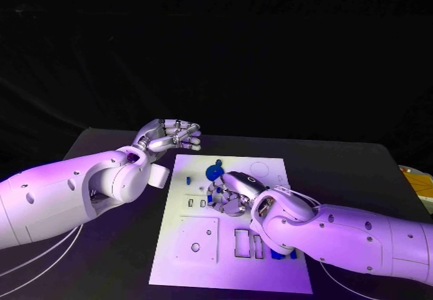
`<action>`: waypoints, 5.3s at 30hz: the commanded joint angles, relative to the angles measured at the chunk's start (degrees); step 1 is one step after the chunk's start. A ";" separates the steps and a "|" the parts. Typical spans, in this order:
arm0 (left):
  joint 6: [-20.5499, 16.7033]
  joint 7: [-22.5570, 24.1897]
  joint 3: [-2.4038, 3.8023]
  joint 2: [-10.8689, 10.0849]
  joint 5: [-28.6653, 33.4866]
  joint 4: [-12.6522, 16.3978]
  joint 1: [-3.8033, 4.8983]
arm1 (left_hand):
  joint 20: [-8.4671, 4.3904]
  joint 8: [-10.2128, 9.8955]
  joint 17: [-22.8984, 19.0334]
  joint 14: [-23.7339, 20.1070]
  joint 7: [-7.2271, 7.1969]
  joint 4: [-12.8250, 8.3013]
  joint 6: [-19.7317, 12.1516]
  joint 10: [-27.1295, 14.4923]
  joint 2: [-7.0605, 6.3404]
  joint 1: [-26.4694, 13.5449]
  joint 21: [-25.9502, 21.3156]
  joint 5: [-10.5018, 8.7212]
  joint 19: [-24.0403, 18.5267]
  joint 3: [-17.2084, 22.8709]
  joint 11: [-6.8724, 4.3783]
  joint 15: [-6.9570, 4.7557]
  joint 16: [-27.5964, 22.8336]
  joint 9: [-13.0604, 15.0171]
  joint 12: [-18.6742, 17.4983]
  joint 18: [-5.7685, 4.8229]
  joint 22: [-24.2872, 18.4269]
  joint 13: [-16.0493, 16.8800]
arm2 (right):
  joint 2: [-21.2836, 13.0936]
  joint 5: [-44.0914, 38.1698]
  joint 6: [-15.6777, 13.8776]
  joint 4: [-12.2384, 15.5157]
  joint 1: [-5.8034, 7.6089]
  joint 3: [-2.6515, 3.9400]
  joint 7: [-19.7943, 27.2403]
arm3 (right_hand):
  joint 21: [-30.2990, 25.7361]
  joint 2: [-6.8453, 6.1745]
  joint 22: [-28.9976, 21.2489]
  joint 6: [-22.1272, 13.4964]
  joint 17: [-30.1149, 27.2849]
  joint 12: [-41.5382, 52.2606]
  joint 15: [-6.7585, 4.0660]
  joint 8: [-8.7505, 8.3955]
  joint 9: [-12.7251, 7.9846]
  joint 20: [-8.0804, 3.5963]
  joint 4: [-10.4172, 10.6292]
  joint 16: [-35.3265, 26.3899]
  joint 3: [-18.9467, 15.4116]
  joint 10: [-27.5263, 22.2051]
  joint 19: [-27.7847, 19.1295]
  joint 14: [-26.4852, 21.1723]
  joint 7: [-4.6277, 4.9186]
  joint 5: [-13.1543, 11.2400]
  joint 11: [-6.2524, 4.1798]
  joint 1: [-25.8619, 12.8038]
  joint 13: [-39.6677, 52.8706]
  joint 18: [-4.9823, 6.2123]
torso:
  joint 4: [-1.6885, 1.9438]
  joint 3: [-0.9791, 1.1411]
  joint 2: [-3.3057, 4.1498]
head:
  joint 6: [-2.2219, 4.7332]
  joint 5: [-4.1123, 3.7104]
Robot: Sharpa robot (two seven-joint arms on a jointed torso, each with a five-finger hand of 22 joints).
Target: Assemble the parts on the task board
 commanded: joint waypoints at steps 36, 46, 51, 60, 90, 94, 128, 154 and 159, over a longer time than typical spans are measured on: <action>1.13 0.18 0.03 -0.18 0.25 0.26 0.03 | -0.05 -0.36 0.18 0.01 0.13 0.15 -0.05 0.39 -0.45 -0.08 0.24 -0.14 -0.21 0.23 0.11 0.31 -0.32 0.08 -0.29 0.63 0.10 0.07 | 1.90 -5.62 2.13 -2.57 -1.23 -0.13 -3.44 | -0.38 -1.31 8.84 1.21 12.59 -0.31 -0.61 2.18 2.00 -0.42 -0.16 0.08 -0.49 0.02 1.31 5.46 -1.17 -0.87 -0.38 -0.98 7.56 -0.99 | -0.03 0.00 -0.06 | -0.22 0.12; 1.15 0.12 0.03 -0.20 0.25 0.23 0.03 | -0.05 -0.36 0.18 0.01 0.13 0.15 -0.05 0.39 -0.45 -0.08 0.24 -0.14 -0.21 0.23 0.11 0.31 -0.32 0.08 -0.29 0.63 0.10 0.07 | 1.98 -5.63 2.66 -2.78 -1.31 -0.13 -3.55 | -0.66 -2.20 8.68 0.01 12.54 -0.77 -0.33 1.74 1.79 -0.28 -0.09 0.06 -0.73 -0.36 1.16 5.44 -0.68 -0.87 0.01 -1.71 7.18 -0.94 | 0.00 0.01 -0.06 | -0.31 0.12; 1.21 0.06 0.03 -0.18 0.25 0.18 0.03 | -0.05 -0.37 0.25 0.02 0.12 0.11 -0.06 0.40 -0.46 -0.11 0.26 -0.14 -0.23 0.27 0.11 0.31 -0.36 0.09 -0.34 0.63 0.10 0.07 | 2.05 -5.63 2.44 -2.79 -1.33 -0.13 -3.65 | -0.72 -2.91 8.68 -0.84 12.53 -0.96 -0.02 1.45 1.64 -0.05 0.16 0.06 -1.14 -0.56 1.15 5.44 -0.28 0.38 0.37 -2.46 7.03 -0.94 | -0.06 0.01 -0.08 | -0.33 0.17; 1.30 -0.02 0.03 -0.21 0.25 0.16 0.03 | -0.05 -0.37 0.25 0.02 0.12 0.11 -0.06 0.40 -0.46 -0.11 0.26 -0.14 -0.23 0.27 0.11 0.31 -0.36 0.09 -0.34 0.63 0.10 0.07 | 2.04 -5.67 2.04 -2.89 -1.35 -0.13 -3.91 | -1.00 -3.34 8.51 -1.81 12.48 -1.51 0.25 1.09 1.48 0.17 0.36 0.04 -1.50 -1.06 1.00 5.43 0.11 0.60 0.70 -2.93 6.53 -0.87 | -0.09 0.01 -0.05 | -0.41 0.17; 1.37 -1.21 0.02 -0.12 -0.43 -0.35 0.03 | -0.05 -0.44 0.44 0.00 0.13 -0.05 -0.16 0.35 -0.49 0.09 0.36 -0.07 -0.28 0.48 0.13 0.31 -0.50 0.10 -0.54 0.64 0.12 0.06 | 0.15 -4.12 -4.50 -1.26 -1.30 -0.08 -0.99 | -2.20 -4.80 8.01 -8.78 12.17 -2.86 1.81 -0.32 1.39 1.64 5.06 -0.04 -10.54 -2.98 0.49 5.34 1.95 -4.38 2.47 -4.75 5.21 -0.63 | 0.03 0.14 -0.19 | -0.30 -0.22; 2.72 -4.60 0.00 -0.11 -3.77 -0.74 0.03 | -0.62 -0.37 1.87 2.56 -0.26 0.22 0.02 1.00 -0.92 -1.42 1.95 -0.38 1.34 -0.02 -0.29 -0.38 0.72 0.30 -0.74 0.76 0.75 0.16 | -2.36 -0.61 -7.20 0.92 -0.58 0.15 3.16 | -2.40 -3.91 7.98 -10.62 12.17 -2.90 2.36 -0.87 1.31 2.15 6.04 -0.04 -12.99 -3.20 0.44 5.33 2.60 -3.45 3.08 -3.16 5.08 -0.60 | -0.19 0.10 -0.33 | -0.19 -0.06; 27.52 -49.96 -1.45 7.10 -45.68 -4.87 2.49 | -8.40 19.85 56.43 26.96 -7.75 0.68 2.11 4.97 2.72 -20.65 53.33 0.02 20.20 -5.35 -8.55 -8.87 61.41 16.44 40.03 -4.68 54.18 32.83 | -18.88 31.02 -4.17 3.30 8.16 0.83 17.74 | -5.92 -1.18 5.74 -10.36 9.83 -4.87 2.27 0.29 1.86 2.17 6.88 -0.75 -13.71 -5.30 -1.44 4.76 2.51 5.48 2.97 1.10 2.96 0.22 | -1.00 1.43 -2.48 | -1.03 1.01; 33.01 -53.98 -2.72 11.73 -50.53 -6.44 3.46 | -8.71 20.38 58.02 27.47 -8.13 0.66 2.29 5.56 3.79 -22.45 54.96 0.30 21.73 -5.98 -8.89 -9.17 62.81 18.19 40.95 -5.20 57.11 33.78 | -18.64 30.46 -3.19 2.03 8.20 0.81 16.01 | -5.90 -1.16 5.77 -10.14 9.90 -4.79 2.26 0.47 1.92 2.16 7.06 -0.74 -13.77 -5.20 -1.41 4.78 2.47 5.78 2.93 1.04 3.03 0.21 | -0.88 1.17 -2.44 | -1.77 0.43; 33.37 -54.00 -2.90 12.23 -50.68 -7.01 3.45 | -8.71 20.38 58.01 27.47 -8.13 0.66 2.28 5.58 3.83 -22.45 54.98 0.30 21.75 -5.96 -8.89 -9.17 62.80 18.21 41.00 -5.21 57.15 33.83 | -18.61 30.44 -3.03 1.92 8.18 0.80 15.86 | -5.90 -1.16 5.77 -10.14 9.90 -4.79 2.26 0.47 1.92 2.16 7.06 -0.74 -13.77 -5.20 -1.41 4.78 2.47 5.78 2.93 1.04 3.03 0.21 | -1.01 1.20 -2.41 | -1.69 0.47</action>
